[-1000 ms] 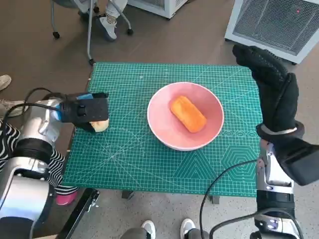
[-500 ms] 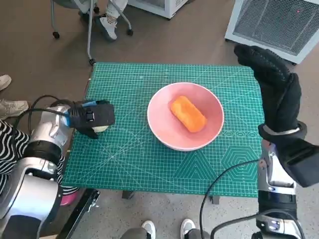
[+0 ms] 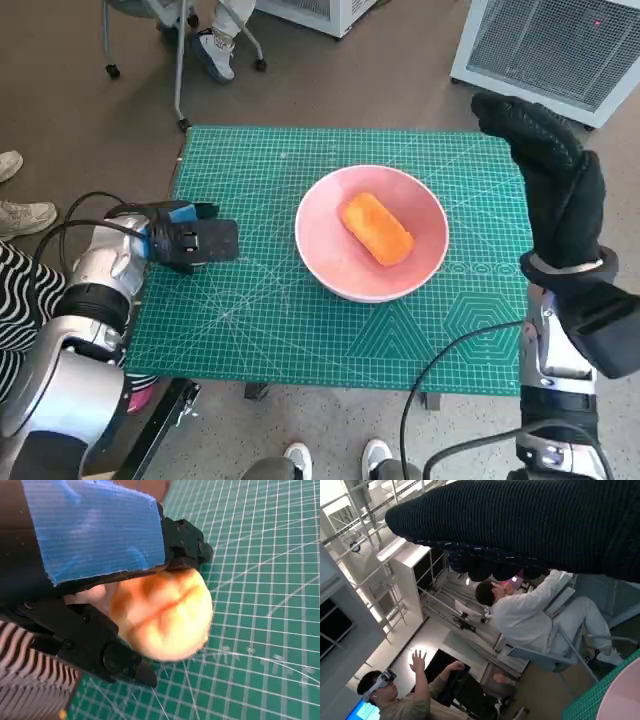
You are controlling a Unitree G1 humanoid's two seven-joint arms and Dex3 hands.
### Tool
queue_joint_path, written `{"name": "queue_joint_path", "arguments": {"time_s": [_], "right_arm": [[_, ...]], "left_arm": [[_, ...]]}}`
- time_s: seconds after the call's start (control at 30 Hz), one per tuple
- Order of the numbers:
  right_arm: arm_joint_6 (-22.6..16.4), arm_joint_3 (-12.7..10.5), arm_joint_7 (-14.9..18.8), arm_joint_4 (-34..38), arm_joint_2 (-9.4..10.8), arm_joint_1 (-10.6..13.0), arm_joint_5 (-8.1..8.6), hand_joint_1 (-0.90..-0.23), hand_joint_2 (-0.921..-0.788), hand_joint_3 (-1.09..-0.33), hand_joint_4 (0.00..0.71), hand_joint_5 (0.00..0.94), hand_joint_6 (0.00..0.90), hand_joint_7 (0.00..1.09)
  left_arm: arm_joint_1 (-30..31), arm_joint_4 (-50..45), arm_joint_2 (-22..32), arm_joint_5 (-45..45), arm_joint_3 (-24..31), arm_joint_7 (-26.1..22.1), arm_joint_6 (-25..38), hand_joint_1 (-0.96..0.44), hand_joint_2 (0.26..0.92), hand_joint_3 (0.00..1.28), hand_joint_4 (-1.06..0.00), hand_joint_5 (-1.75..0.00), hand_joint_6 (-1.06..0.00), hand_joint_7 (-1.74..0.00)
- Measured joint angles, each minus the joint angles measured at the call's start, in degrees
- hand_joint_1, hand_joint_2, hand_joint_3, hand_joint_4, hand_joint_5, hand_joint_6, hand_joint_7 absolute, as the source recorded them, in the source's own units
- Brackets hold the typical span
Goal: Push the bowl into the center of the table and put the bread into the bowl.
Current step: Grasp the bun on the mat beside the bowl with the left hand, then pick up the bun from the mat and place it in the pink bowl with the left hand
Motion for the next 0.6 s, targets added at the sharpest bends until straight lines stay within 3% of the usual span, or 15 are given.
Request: {"name": "queue_joint_path", "arguments": {"time_s": [0.07,0.17,0.3,0.6], "right_arm": [[0.00,0.00,0.09,-0.14,-0.03,0.02,0.00,-0.748,-0.921,-0.763,0.149,0.000,-0.001,0.52],[0.04,0.01,0.22,-0.34,-0.05,0.04,0.01,-0.746,-0.921,-0.764,0.148,0.000,-0.001,0.52],[0.12,0.01,0.32,-0.44,-0.11,0.04,0.03,-0.745,-0.921,-0.765,0.148,0.000,-0.001,0.52],[0.28,-0.01,0.88,-0.43,-0.15,0.04,0.11,-0.745,-0.921,-0.766,0.148,0.000,-0.001,0.52]], "left_arm": [[0.01,0.00,0.04,0.18,-0.22,1.42,-0.54,0.00,0.903,0.08,-0.68,-0.90,-0.58,-1.08],[0.05,0.00,0.20,0.28,-0.39,3.41,-1.76,0.00,0.899,0.06,-0.76,-0.96,-0.64,-1.16],[0.08,-0.05,0.54,0.23,-0.34,5.30,-4.06,0.00,0.895,0.04,-0.78,-1.03,-0.69,-1.12],[0.08,-0.49,1.15,-1.51,2.17,6.50,-9.09,0.00,0.904,0.04,-0.77,-1.15,-0.70,-1.02]]}}
